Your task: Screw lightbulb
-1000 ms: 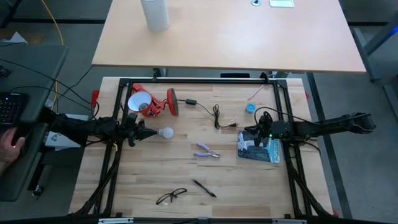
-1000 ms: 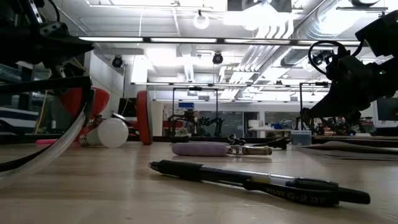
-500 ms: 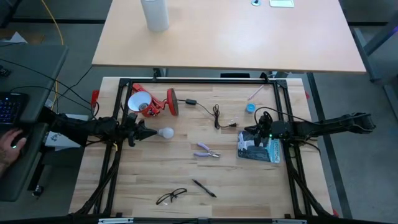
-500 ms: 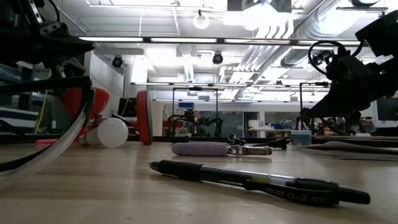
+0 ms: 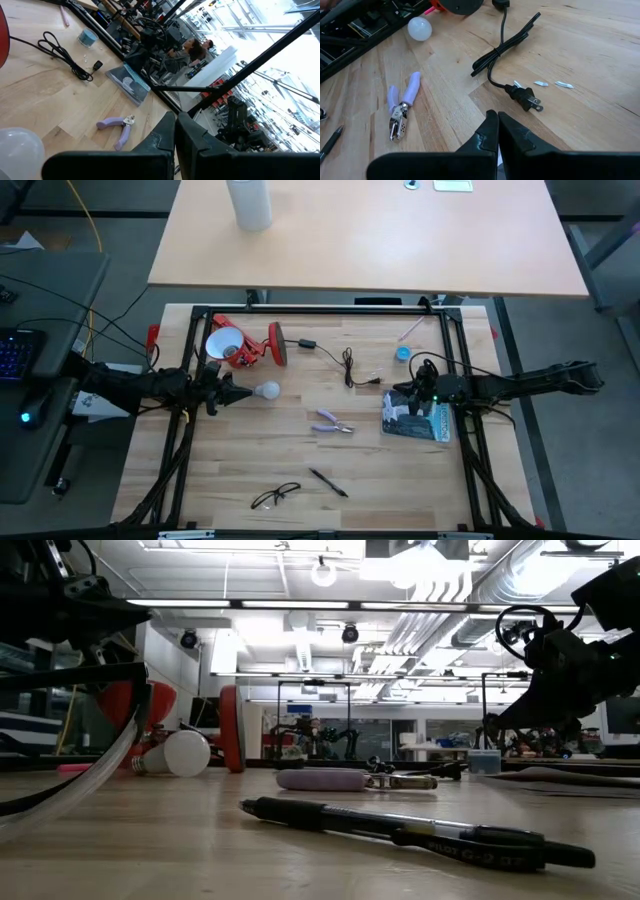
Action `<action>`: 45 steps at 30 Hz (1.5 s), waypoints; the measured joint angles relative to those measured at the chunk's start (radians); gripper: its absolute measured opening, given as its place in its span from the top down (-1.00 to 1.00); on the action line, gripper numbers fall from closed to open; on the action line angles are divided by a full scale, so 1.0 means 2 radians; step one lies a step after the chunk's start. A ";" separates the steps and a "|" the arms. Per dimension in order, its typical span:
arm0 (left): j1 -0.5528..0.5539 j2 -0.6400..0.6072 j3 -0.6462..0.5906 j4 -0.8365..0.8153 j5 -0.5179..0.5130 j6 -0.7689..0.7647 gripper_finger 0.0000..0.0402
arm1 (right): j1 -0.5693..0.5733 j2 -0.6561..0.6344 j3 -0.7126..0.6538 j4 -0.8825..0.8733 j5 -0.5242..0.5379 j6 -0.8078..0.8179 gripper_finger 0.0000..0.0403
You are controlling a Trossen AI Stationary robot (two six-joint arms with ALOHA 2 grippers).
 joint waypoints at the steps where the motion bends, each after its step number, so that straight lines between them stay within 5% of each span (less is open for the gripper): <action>1: 0.000 0.000 0.000 0.000 0.000 0.000 1.00 | 0.000 0.000 0.000 0.000 0.000 0.000 1.00; 35: 0.000 0.000 0.000 0.000 0.000 0.000 1.00 | 0.000 0.000 0.000 0.003 0.002 0.001 1.00; 38: 0.000 0.000 0.000 0.000 0.000 0.000 1.00 | 0.000 0.000 0.000 0.071 0.013 0.109 1.00; 40: 0.000 0.000 0.000 0.000 0.000 0.000 1.00 | -0.006 0.002 0.000 0.160 0.071 0.151 1.00; 45: 0.000 0.000 0.000 0.000 0.000 0.000 1.00 | -0.048 0.019 0.034 0.430 0.147 0.078 1.00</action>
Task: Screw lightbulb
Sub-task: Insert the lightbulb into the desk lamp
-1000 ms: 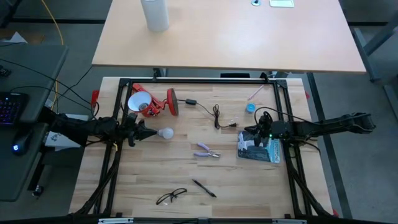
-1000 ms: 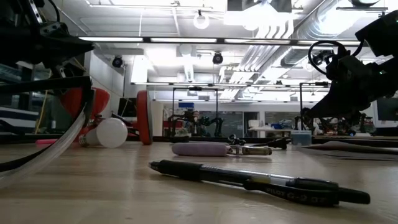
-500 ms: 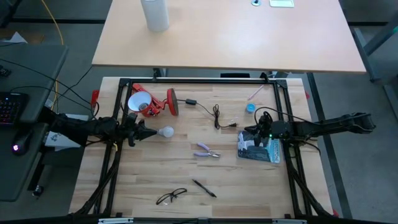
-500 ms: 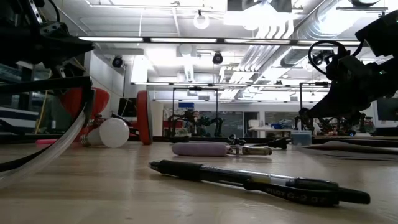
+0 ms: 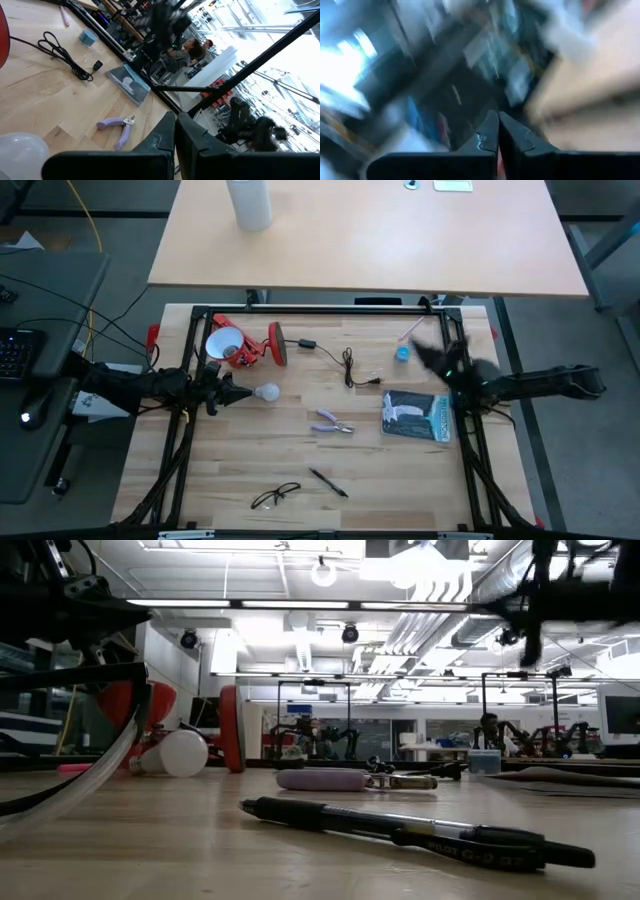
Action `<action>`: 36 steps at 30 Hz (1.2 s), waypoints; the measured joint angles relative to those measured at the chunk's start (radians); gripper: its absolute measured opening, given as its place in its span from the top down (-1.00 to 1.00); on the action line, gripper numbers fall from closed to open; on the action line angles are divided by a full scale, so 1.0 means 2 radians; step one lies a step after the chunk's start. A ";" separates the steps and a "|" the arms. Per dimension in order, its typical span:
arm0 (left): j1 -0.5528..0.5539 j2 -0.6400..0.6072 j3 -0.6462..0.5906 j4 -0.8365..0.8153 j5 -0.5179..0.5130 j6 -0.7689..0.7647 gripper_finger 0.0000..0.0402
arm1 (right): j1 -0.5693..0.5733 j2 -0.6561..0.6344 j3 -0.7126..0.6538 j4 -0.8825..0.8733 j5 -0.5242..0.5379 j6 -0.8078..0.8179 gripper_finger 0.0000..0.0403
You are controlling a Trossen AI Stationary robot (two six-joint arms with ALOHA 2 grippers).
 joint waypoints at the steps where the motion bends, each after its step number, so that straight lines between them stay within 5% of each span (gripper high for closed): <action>1: 0.000 0.000 0.000 0.000 0.000 0.000 1.00 | -0.014 0.005 0.023 0.017 0.002 -0.026 1.00; 4: 0.000 0.000 0.000 0.000 0.000 0.000 1.00 | -0.055 0.026 0.115 -0.037 -0.059 -0.091 1.00; 8: 0.000 0.000 0.000 0.000 0.000 0.000 1.00 | -0.092 0.076 0.260 -0.219 -0.193 -0.154 1.00; 13: 0.000 0.000 0.000 0.000 0.000 0.000 1.00 | -0.096 0.141 0.398 -0.399 -0.286 -0.209 1.00; 20: 0.001 0.000 -0.001 0.007 -0.023 0.016 1.00 | -0.096 0.208 0.509 -0.494 -0.390 -0.252 1.00; 29: 0.002 0.004 -0.001 0.074 -0.162 -0.062 1.00 | -0.096 0.271 0.565 -0.493 -0.333 -0.186 1.00; 31: 0.002 0.010 0.003 0.087 -0.152 -0.075 0.97 | -0.096 0.285 0.573 -0.493 -0.322 -0.182 1.00; 36: 0.013 0.060 0.078 0.008 -0.016 -0.048 0.69 | -0.096 0.323 0.601 -0.511 -0.308 -0.173 0.85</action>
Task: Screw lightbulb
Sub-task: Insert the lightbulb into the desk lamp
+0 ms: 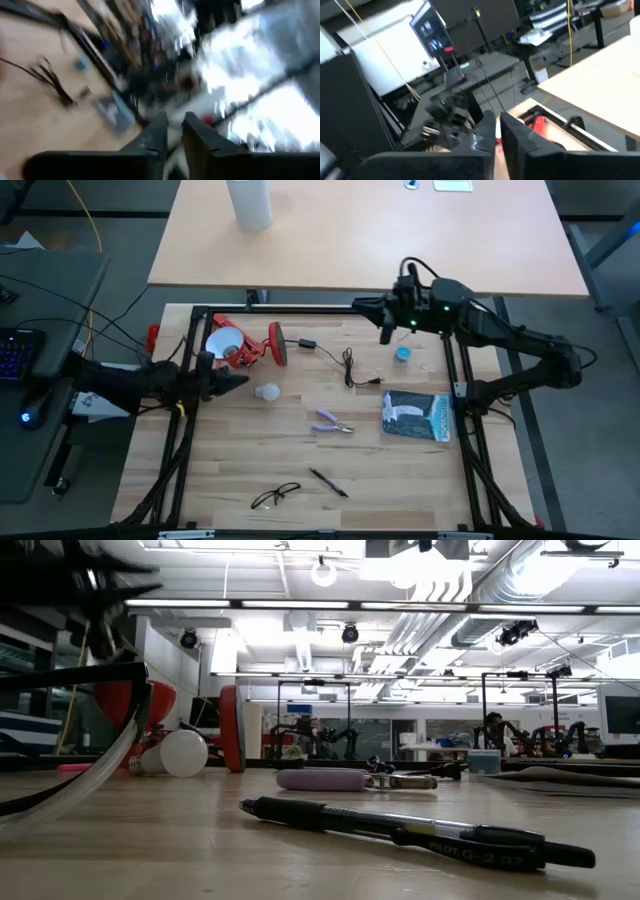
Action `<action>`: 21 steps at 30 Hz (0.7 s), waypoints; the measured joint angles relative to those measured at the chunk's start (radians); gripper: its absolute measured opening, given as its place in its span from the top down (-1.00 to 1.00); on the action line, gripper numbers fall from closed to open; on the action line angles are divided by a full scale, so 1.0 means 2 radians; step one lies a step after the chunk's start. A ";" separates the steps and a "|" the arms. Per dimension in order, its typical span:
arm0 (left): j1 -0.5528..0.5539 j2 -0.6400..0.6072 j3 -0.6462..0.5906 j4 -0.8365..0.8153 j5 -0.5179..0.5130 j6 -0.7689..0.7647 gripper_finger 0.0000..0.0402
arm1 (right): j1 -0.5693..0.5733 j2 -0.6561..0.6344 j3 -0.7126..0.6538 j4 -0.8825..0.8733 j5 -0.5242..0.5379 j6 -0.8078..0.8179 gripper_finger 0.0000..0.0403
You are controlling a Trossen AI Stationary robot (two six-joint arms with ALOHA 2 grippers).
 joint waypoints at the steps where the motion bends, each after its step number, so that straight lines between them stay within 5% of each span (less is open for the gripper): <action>1: 0.002 0.015 0.027 -0.050 0.020 0.017 0.60 | 0.000 0.008 0.008 -0.011 0.001 -0.002 0.78; 8: 0.005 0.171 0.185 -0.428 0.051 0.196 0.10 | 0.000 0.050 0.076 -0.130 0.003 -0.067 0.18; 13: 0.005 0.292 0.184 -0.395 0.072 0.236 -0.07 | 0.000 0.063 0.113 -0.191 0.009 -0.121 -0.05; 21: 0.005 0.432 0.211 -0.335 0.025 0.271 -0.09 | 0.000 0.060 0.128 -0.210 0.019 -0.147 -0.07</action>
